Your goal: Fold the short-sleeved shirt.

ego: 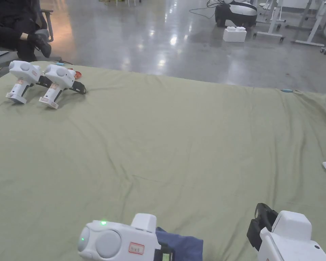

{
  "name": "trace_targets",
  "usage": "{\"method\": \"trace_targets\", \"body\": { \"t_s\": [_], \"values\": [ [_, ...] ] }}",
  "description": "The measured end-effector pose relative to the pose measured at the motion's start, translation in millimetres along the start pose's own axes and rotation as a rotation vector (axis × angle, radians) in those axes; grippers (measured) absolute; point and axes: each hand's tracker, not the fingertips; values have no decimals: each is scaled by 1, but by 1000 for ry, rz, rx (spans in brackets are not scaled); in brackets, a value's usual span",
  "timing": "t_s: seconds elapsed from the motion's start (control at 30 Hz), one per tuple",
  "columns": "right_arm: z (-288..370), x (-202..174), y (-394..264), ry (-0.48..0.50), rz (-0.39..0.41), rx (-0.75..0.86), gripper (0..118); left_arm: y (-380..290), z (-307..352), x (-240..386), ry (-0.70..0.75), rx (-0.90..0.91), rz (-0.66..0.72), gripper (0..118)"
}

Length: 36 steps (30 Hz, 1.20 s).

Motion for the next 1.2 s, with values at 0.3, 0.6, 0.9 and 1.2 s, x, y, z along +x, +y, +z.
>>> {"method": "trace_targets", "body": {
  "t_s": [0.3,0.6,0.9,1.2],
  "values": [
    [2,-2,1,-7,15,-3,0,-17,-39,0,-3,34,-79,2],
    [4,-8,14,-23,37,45,0,2,33,-9,43,283,-156,2],
    [1,-26,42,-67,54,173,0,31,93,8,417,766,-321,2],
    [12,-29,61,-127,16,307,0,33,104,6,559,1025,-269,2]
  ]
}}
